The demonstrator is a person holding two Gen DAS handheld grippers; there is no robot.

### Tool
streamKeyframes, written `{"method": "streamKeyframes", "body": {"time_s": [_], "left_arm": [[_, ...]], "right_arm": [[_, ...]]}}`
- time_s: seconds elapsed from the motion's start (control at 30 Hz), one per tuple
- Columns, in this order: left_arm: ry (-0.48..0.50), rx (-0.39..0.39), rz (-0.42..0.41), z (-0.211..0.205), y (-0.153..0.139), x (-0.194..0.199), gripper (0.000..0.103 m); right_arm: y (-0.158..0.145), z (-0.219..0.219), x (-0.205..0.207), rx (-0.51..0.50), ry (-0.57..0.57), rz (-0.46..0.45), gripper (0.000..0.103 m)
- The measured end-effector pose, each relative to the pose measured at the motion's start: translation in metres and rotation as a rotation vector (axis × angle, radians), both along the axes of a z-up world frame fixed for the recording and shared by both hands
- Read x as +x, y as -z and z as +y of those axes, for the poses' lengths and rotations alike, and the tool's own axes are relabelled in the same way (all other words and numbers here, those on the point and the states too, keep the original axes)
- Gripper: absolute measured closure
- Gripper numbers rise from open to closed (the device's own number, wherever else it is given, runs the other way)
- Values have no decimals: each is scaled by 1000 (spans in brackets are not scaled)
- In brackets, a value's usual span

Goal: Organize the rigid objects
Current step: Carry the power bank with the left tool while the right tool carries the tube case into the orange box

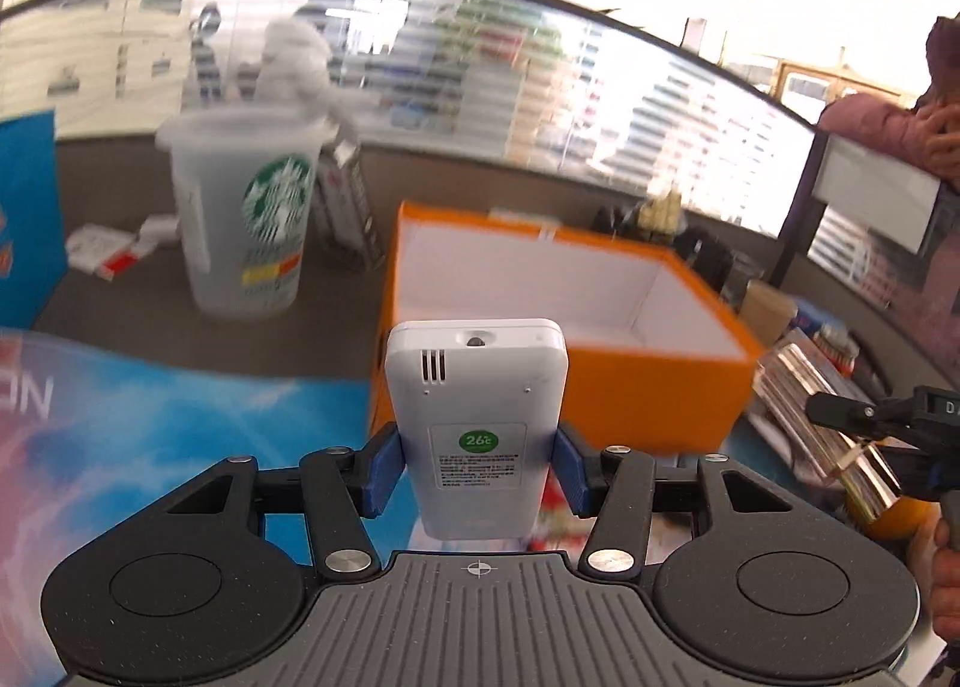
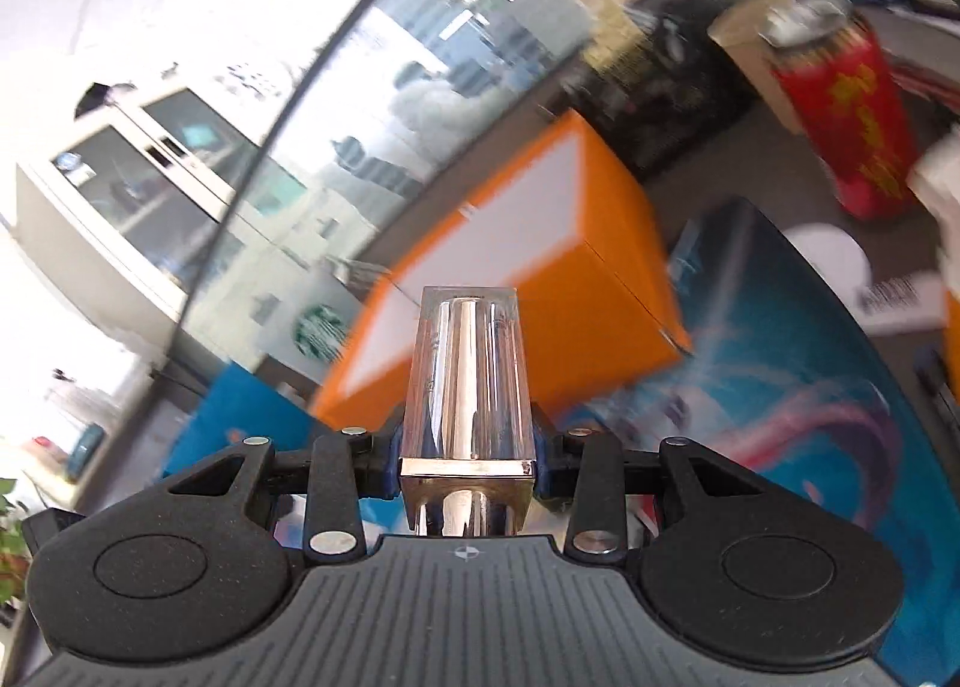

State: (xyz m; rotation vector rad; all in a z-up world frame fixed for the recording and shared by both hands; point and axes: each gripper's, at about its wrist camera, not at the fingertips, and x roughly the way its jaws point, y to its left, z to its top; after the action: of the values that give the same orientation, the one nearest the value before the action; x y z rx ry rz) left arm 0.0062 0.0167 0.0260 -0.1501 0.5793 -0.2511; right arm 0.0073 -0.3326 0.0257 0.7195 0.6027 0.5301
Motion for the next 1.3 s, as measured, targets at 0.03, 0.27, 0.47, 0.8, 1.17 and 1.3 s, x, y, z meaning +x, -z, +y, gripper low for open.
{"method": "streamKeyframes", "body": {"time_s": [0.03,0.27,0.47,0.8,1.17,1.3], "left_arm": [[4,-4,-5,-1,-5,5,52],[36,-40,-28,-14,-36,42,52],[54,-29,-17,-28,-53,84,52],[59,21,158,-45,-13,154,52],[24,135,267,-57,19,200,53],[20,176,260,-62,18,202,73]], "right_arm": [[-6,0,5,2,1,-12,68],[-30,6,56,93,-21,-22,68],[-45,18,102,62,-24,-16,68],[-21,41,163,-142,-40,77,68],[-22,101,183,-676,-82,75,68],[-8,122,190,-831,-124,104,68]]}}
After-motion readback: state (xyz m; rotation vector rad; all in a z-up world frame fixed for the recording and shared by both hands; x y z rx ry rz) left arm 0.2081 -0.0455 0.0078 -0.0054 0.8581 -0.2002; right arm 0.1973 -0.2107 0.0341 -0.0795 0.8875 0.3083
